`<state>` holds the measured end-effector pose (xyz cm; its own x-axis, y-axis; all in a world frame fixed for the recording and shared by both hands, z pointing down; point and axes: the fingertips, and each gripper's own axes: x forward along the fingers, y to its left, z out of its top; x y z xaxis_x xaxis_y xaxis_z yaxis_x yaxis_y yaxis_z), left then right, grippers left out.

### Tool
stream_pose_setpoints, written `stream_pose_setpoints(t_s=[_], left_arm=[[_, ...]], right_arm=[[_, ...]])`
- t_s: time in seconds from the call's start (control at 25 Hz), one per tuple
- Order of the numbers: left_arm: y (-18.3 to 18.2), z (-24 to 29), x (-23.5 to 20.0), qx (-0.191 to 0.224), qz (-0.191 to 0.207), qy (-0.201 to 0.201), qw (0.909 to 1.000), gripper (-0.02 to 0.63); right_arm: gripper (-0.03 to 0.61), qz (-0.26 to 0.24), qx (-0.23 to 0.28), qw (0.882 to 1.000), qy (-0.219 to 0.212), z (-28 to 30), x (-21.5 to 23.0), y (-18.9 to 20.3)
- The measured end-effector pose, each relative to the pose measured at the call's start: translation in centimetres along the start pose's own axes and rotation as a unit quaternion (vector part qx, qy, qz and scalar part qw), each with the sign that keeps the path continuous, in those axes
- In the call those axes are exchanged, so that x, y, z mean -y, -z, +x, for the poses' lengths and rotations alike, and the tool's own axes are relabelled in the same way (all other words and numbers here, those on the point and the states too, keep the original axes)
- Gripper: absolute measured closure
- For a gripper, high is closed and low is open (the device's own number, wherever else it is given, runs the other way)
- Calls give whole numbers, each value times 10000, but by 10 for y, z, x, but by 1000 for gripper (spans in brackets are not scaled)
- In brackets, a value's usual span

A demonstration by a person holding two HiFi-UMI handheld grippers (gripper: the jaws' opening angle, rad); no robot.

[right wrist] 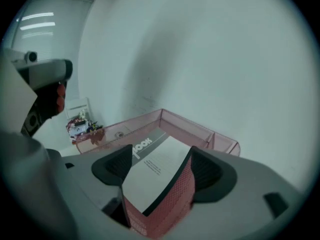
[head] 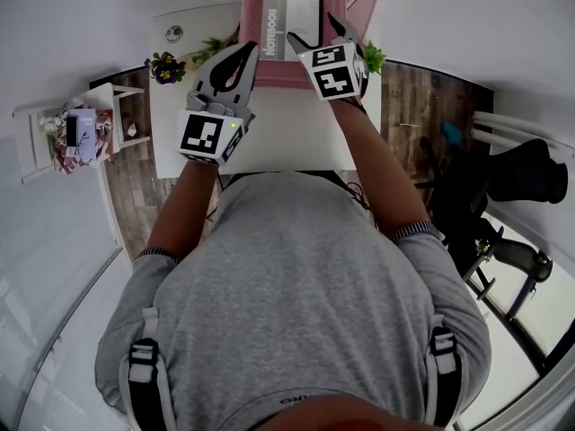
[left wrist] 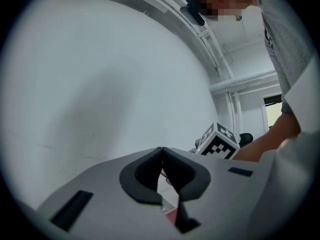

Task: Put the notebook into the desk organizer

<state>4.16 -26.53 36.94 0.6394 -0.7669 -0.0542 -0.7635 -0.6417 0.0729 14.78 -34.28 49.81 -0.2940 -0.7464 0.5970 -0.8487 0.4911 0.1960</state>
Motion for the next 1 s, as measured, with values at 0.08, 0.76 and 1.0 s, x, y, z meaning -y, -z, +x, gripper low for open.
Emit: stream_pose_setpoints(t_s=[0.08,0.76,1.0], left_arm=[[1,1,1,-19,30,15,10000,594],[-23,-11,53,-31,106,342,9994,594],[-32,-19,66,16,215,349,9992,594]], right_arm=[[227,178,326,9992,-135,-16,3,-10],[571,112,2840,9468,-1508,-178,-29,-50],[571,142,3122,9385,-1470,-208,-23,-50]])
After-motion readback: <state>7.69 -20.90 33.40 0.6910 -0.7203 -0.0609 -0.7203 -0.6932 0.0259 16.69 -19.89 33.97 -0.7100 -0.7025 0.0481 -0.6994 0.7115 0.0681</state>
